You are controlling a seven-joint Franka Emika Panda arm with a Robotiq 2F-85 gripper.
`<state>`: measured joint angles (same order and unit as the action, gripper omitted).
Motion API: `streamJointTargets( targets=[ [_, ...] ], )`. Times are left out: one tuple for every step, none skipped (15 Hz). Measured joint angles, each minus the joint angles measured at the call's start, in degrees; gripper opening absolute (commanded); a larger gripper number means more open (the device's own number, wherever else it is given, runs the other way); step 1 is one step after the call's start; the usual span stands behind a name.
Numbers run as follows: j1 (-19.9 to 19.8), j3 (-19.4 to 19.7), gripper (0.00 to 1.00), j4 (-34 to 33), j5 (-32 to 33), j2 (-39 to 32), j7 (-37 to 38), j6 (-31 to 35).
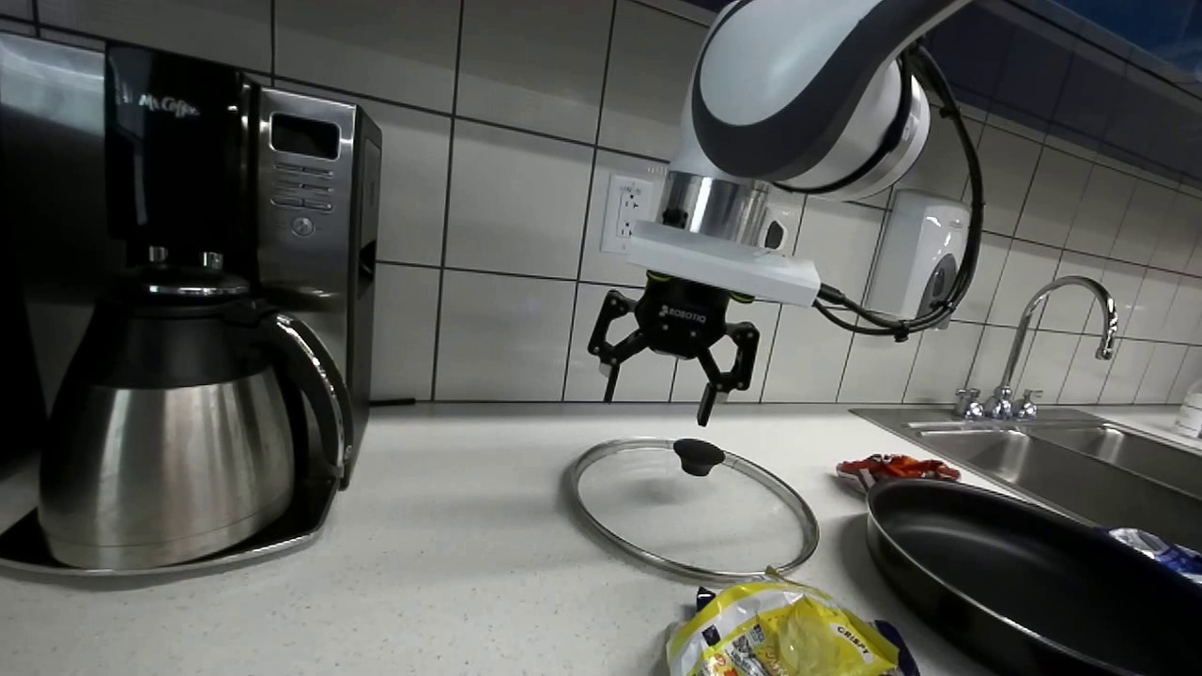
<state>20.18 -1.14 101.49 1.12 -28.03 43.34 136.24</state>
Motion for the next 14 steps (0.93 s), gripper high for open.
streamJointTargets(
  targets=[
    [0.3,-0.2,1.00,0.9,0.0,0.8,0.0,-0.2],
    [0.5,-0.5,1.00,1.8,0.0,1.5,0.0,-0.5],
    [0.8,-0.6,1.00,2.6,0.0,2.3,0.0,-0.9],
    [0.9,-0.8,1.00,3.3,0.0,3.0,0.2,-1.6],
    [1.0,-1.1,1.00,3.9,0.0,3.7,0.6,-2.5],
    [1.0,-1.4,1.00,4.4,0.0,4.3,1.2,-3.7],
    [1.1,-1.6,1.00,4.9,0.0,5.0,1.8,-4.8],
    [1.1,-2.0,1.00,5.4,0.0,5.6,2.4,-5.6],
    [1.1,-2.3,1.00,5.8,0.0,6.1,3.2,-6.4],
    [1.1,-2.7,1.00,6.3,0.0,6.6,4.0,-7.0],
    [1.1,-3.1,1.00,6.9,0.0,7.1,4.9,-7.4],
    [1.2,-3.5,1.00,7.4,0.0,7.4,5.8,-7.6],
    [1.2,-3.9,1.00,8.0,0.0,7.8,6.7,-7.6],
    [1.2,-4.3,1.00,8.7,0.0,8.1,7.7,-7.6]
  ],
)
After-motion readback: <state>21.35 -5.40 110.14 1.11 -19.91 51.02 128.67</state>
